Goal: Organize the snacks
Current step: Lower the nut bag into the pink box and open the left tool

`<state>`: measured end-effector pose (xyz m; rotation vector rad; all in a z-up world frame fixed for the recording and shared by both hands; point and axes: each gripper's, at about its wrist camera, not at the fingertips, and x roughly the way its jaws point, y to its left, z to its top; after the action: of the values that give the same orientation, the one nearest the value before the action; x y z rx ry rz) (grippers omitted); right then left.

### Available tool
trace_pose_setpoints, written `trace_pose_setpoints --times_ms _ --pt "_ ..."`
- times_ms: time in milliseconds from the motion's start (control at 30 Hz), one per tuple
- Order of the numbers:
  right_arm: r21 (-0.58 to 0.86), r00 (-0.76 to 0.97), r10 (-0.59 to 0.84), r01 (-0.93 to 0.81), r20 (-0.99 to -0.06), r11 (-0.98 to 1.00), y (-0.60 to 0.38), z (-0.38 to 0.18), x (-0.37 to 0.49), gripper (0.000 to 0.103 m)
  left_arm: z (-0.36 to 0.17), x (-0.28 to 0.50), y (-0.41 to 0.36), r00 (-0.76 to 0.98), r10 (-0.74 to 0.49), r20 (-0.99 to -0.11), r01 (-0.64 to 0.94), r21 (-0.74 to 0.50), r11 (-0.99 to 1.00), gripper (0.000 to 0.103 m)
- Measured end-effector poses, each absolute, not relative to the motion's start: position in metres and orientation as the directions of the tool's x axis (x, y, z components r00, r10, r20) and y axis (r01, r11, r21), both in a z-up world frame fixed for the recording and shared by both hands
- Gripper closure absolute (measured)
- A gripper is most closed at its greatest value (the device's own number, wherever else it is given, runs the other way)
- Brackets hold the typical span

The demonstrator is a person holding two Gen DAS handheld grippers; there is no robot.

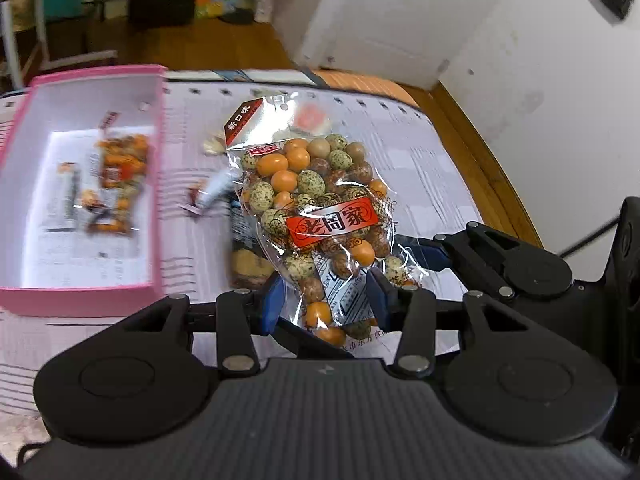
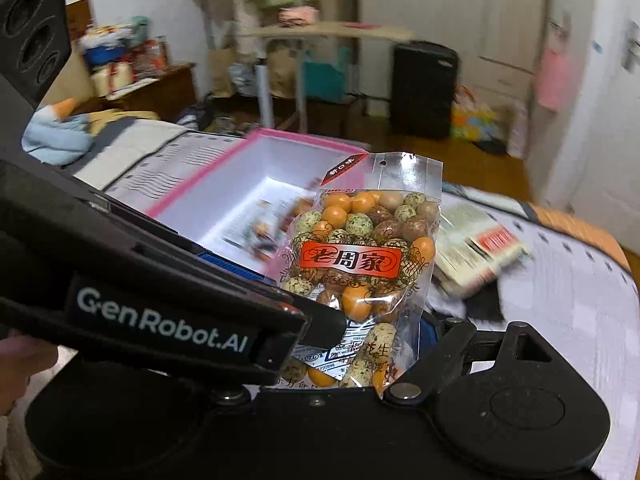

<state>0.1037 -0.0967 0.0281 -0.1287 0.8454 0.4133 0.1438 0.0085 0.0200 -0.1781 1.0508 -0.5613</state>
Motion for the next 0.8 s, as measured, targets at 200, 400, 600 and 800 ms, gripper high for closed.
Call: trace_pose_setpoints --times_ms 200,400,600,800 --pt "0.057 0.565 0.433 -0.562 -0.702 0.825 -0.055 0.018 0.136 0.015 0.026 0.154 0.056 0.464 -0.436 -0.771 0.228 -0.372 0.900 0.060" --pt "0.079 0.491 0.515 -0.665 -0.703 0.742 -0.017 -0.020 0.174 0.015 0.000 0.183 0.101 0.496 -0.338 -0.800 0.072 -0.350 0.934 0.060" --pt "0.113 0.385 0.580 -0.757 -0.718 0.643 0.000 -0.041 0.206 0.015 -0.039 0.211 0.136 0.469 -0.312 -0.826 -0.059 -0.382 0.922 0.060" --pt "0.120 0.249 0.587 -0.847 -0.770 0.517 0.016 -0.048 0.237 0.016 -0.057 0.226 0.148 0.415 -0.325 -0.850 -0.156 -0.418 0.895 0.058"
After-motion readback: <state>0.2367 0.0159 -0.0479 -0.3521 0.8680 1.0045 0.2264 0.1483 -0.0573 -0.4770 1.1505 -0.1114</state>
